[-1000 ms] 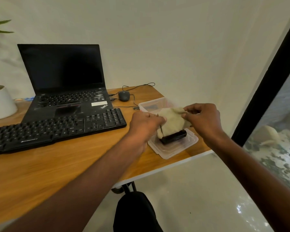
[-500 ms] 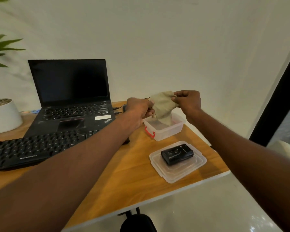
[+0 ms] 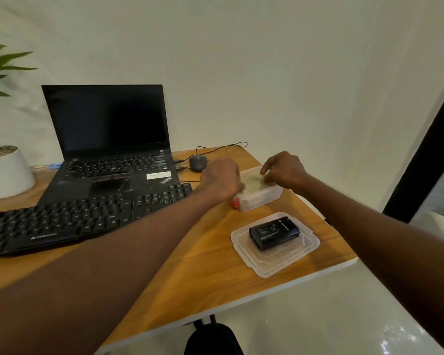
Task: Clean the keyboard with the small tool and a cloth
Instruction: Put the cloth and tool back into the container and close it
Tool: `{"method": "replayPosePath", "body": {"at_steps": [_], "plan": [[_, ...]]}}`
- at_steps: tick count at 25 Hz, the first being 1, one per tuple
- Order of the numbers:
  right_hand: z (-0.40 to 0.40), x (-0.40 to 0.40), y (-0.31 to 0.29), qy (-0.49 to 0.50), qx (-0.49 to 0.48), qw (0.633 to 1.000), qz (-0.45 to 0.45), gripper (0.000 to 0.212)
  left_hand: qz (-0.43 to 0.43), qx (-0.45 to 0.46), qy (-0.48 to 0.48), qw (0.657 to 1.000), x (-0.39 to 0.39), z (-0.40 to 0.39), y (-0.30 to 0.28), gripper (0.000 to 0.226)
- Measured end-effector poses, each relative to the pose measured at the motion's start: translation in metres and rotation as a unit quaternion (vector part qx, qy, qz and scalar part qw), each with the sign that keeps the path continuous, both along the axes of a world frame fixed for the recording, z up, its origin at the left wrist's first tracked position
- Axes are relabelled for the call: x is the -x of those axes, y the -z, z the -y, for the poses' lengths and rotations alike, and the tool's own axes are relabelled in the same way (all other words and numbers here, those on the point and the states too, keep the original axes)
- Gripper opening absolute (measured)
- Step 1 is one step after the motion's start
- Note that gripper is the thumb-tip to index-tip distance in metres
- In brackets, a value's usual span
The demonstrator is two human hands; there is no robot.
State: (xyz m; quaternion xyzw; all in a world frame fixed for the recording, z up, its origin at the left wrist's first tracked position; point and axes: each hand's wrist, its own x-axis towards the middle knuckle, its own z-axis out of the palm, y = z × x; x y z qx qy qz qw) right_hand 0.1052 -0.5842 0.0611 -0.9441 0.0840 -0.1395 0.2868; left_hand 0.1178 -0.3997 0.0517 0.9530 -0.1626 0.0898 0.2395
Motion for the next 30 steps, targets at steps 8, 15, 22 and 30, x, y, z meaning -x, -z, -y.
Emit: {"method": "replayPosePath", "body": {"at_steps": [8,15,22,30], "plan": [[-0.017,0.037,0.002,-0.028,0.186,0.981,-0.052,0.021,-0.045,-0.050,0.064,0.996,0.016,-0.024,0.018,0.014],[-0.024,0.025,-0.004,-0.023,0.276,0.942,-0.188,0.058,-0.090,-0.042,0.091,0.991,0.023,-0.032,0.018,0.023],[-0.033,0.092,0.002,0.030,0.127,0.986,0.098,0.027,0.159,0.026,0.036,0.986,0.098,-0.038,0.025,0.027],[-0.021,0.164,0.012,-0.101,0.085,0.989,-0.073,0.054,0.088,0.018,0.005,0.996,0.159,-0.030,0.054,0.041]]}}
